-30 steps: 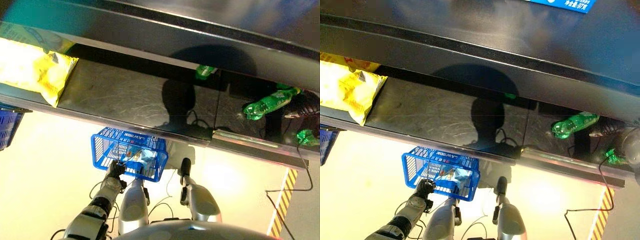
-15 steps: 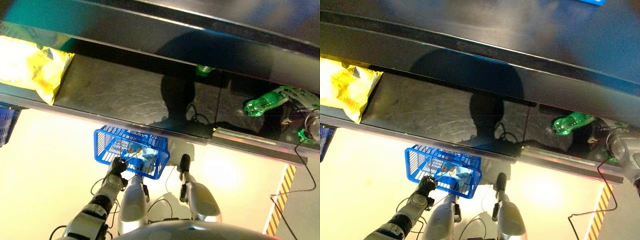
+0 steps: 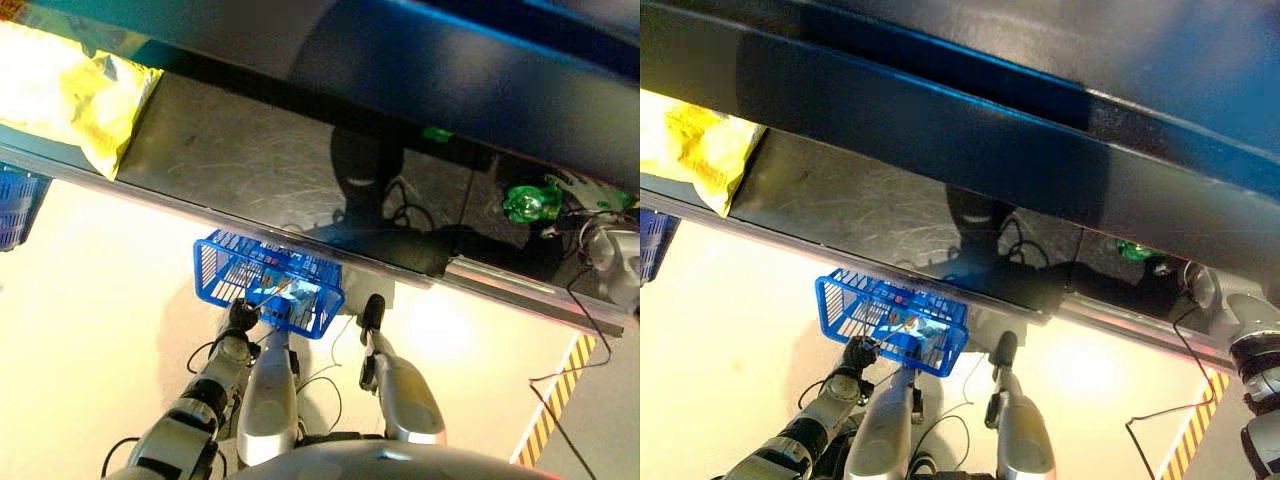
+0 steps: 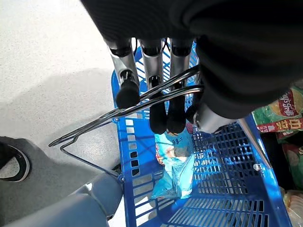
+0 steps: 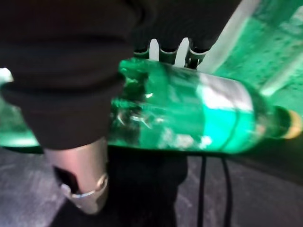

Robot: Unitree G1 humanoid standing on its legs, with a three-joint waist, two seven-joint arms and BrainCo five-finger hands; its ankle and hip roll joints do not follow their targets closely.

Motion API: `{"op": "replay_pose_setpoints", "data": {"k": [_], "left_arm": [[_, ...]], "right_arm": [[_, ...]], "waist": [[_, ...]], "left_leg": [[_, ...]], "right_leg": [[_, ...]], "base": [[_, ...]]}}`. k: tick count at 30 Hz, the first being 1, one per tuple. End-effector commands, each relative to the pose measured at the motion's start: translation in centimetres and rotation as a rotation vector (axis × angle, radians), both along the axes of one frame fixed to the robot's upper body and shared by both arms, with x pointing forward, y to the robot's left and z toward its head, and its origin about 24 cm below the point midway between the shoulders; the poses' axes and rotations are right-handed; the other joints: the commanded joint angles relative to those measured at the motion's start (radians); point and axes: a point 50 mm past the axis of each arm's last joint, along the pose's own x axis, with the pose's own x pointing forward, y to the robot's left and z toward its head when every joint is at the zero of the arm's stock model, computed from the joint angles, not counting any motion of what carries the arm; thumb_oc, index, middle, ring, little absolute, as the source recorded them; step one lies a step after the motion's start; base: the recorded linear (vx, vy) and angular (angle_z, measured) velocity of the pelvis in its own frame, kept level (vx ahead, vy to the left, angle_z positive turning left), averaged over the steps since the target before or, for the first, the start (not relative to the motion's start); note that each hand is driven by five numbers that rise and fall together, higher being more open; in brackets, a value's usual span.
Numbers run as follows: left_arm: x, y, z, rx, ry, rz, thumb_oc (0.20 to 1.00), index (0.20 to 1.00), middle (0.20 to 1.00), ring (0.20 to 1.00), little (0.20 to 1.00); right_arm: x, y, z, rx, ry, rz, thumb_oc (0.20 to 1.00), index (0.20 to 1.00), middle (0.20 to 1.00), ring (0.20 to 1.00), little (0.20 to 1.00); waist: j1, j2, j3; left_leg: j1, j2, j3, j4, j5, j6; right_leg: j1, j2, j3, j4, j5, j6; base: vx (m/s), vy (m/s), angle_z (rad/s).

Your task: Pick up the snacks into the basket

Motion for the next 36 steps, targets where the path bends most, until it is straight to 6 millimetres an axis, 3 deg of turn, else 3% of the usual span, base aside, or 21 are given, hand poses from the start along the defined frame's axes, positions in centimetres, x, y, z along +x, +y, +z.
{"op": "replay_pose_setpoints", "data": {"k": [1, 13, 17, 28, 29, 30, 31, 33, 35, 36], "left_arm": [[-1.3, 0.6, -0.8, 0.064, 0.043, -0.009, 0.2, 0.2, 0.2, 0.2, 0.2], [-1.1, 0.7, -0.6, 0.05, 0.029, -0.008, 0.2, 0.2, 0.2, 0.2, 0.2], [-0.9, 0.1, -0.5, 0.049, 0.026, -0.025, 0.2, 0.2, 0.2, 0.2, 0.2], [-0.6, -0.7, -0.6, 0.02, 0.02, 0.007, 0.2, 0.2, 0.2, 0.2, 0.2], [-0.5, -0.9, -0.6, 0.017, 0.015, 0.01, 0.2, 0.2, 0.2, 0.2, 0.2], [-0.5, -0.9, -0.6, 0.016, 0.013, 0.013, 0.2, 0.2, 0.2, 0.2, 0.2], [-0.4, -0.9, -0.5, 0.014, 0.01, 0.019, 0.2, 0.2, 0.2, 0.2, 0.2], [-0.5, -0.9, -0.6, 0.014, 0.011, 0.025, 0.2, 0.2, 0.2, 0.2, 0.2], [-0.5, -0.8, -0.6, 0.006, 0.006, 0.052, 0.2, 0.2, 0.2, 0.2, 0.2], [-0.5, -0.8, -0.6, 0.007, 0.006, 0.051, 0.2, 0.2, 0.2, 0.2, 0.2]], "right_arm": [[0.9, 0.6, 1.9, -0.06, -0.052, 0.023, 1.0, 1.0, 1.0, 1.0, 1.0], [0.9, 1.0, -0.1, -0.162, 0.077, 0.039, 1.0, 1.0, 1.0, 1.0, 1.0], [1.5, 1.7, -2.6, -0.353, 0.242, 0.054, 1.0, 1.0, 1.0, 1.0, 1.0], [2.0, 5.7, -8.4, -0.321, 0.347, 0.1, 1.0, 1.0, 1.0, 1.0, 1.0], [2.0, 6.9, -9.5, -0.275, 0.345, 0.105, 0.448, 0.448, 0.448, 0.448, 0.448], [2.0, 7.3, -9.9, -0.257, 0.34, 0.108, 0.373, 0.373, 0.373, 0.373, 0.373], [1.8, 7.9, -10.6, -0.201, 0.331, 0.096, 0.2, 0.2, 0.2, 0.2, 0.2], [1.7, 8.3, -11.2, -0.165, 0.328, 0.094, 0.2, 0.2, 0.2, 0.2, 0.2], [1.3, 10.0, -12.3, 0.048, 0.252, 0.065, 0.2, 0.2, 0.2, 0.2, 0.2], [1.3, 10.0, -12.3, 0.049, 0.252, 0.064, 0.2, 0.2, 0.2, 0.2, 0.2]], "waist": [[0.009, -0.044, 0.002], [0.011, -0.037, 0.003], [0.017, -0.026, 0.003], [0.025, -0.015, 0.008], [0.026, -0.013, 0.009], [0.027, -0.013, 0.009], [0.028, -0.013, 0.01], [0.028, -0.013, 0.009], [0.025, -0.009, 0.008], [0.026, -0.009, 0.007]], "left_leg": [[0.006, -0.008, 0.019, -0.008, -0.003, -0.019], [0.013, -0.016, 0.021, -0.008, -0.007, -0.015], [0.008, -0.022, 0.021, -0.008, -0.007, -0.014], [0.007, -0.028, 0.017, -0.007, -0.007, -0.006], [0.006, -0.03, 0.015, -0.006, -0.007, -0.004], [0.005, -0.03, 0.015, -0.006, -0.007, -0.004], [0.005, -0.03, 0.015, -0.006, -0.006, -0.003], [0.005, -0.03, 0.015, -0.006, -0.006, -0.003], [0.006, -0.031, 0.015, -0.007, -0.006, -0.001], [0.006, -0.031, 0.015, -0.007, -0.006, -0.001]], "right_leg": [[-0.074, -0.042, 0.044, 0.03, 0.054, 0.083], [-0.073, -0.048, 0.049, 0.031, 0.058, 0.085], [-0.077, -0.053, 0.053, 0.029, 0.062, 0.085], [-0.079, -0.054, 0.059, 0.031, 0.062, 0.083], [-0.079, -0.053, 0.058, 0.03, 0.062, 0.082], [-0.08, -0.053, 0.059, 0.03, 0.062, 0.082], [-0.08, -0.052, 0.058, 0.03, 0.062, 0.082], [-0.08, -0.053, 0.058, 0.03, 0.062, 0.082], [-0.079, -0.053, 0.057, 0.029, 0.061, 0.082], [-0.079, -0.052, 0.057, 0.028, 0.061, 0.082]], "base": [[0.0, 0.0, 0.0], [0.0, 0.0, 0.0], [0.0, 0.0, 0.0], [0.0, 0.0, 0.0], [0.0, 0.0, 0.0], [0.0, 0.0, 0.0], [0.0, 0.0, 0.0], [0.0, 0.0, 0.0], [0.0, 0.0, 0.0], [0.0, 0.0, 0.0]]}}
